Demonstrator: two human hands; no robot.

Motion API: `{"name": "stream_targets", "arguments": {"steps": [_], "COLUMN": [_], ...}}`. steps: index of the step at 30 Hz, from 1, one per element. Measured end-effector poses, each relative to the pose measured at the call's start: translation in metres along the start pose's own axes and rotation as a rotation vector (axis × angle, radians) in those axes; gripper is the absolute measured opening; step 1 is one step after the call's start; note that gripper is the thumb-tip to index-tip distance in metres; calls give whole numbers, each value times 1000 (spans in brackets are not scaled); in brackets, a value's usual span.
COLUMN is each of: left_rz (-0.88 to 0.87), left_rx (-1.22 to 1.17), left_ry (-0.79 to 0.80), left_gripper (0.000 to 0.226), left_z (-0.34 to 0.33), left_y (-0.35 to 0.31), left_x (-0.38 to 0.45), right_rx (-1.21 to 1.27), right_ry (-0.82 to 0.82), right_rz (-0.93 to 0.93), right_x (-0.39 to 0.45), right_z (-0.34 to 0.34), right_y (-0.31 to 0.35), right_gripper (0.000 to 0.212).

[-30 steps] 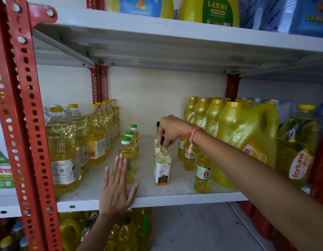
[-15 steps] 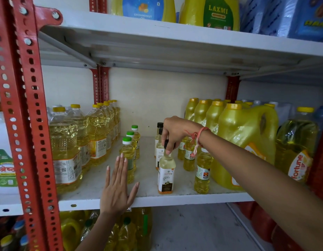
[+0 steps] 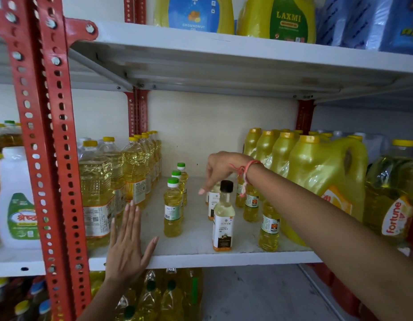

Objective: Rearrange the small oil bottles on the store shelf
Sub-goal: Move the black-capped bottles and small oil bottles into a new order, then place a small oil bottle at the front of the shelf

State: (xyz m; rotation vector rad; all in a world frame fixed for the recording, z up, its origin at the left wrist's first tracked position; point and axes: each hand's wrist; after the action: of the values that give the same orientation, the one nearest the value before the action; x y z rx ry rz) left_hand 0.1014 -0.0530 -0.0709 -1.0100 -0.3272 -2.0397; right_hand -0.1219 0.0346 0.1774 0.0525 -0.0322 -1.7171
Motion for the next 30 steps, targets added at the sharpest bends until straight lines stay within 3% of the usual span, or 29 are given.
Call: {"name": "stream_targets", "arguments": {"steps": [2,8,15,19,24,30], "left_rz": [-10,-19,-25,-26,-26,-24], "left_rx": [10,39,31,27,29,25], "left_ry": [13,26,20,22,34,31], "left_gripper": [86,87,87,87,86,86], "left_z": [3,0,-1,-3,-4,-3], "left_y": [8,11,13,14,15,14], "left_x": [3,2,2,2,3,2], "right_rx": [39,9,-120,-97,-12,36], "right_ry": [-96,-248,-369,-317,-130,-74], "right_rz": [47,94,89,73,52,76], "right_x": [8,33,50,55,49,42], "right_z": [-2,-21,-35,-26,-14,-13], "right_y": [23,84,100,95,92,88], "right_gripper": [70,54,39,33,28,45]}}
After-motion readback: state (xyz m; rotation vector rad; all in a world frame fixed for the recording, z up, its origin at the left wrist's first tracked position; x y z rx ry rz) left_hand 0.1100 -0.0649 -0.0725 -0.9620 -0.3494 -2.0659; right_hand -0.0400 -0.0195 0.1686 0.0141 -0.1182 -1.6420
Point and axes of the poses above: each hand's wrist, its own x-axis towards the middle knuckle, its own z-axis out of the back of the hand, y = z × x, and after that the axes turned 1 degree about -y, right-handed
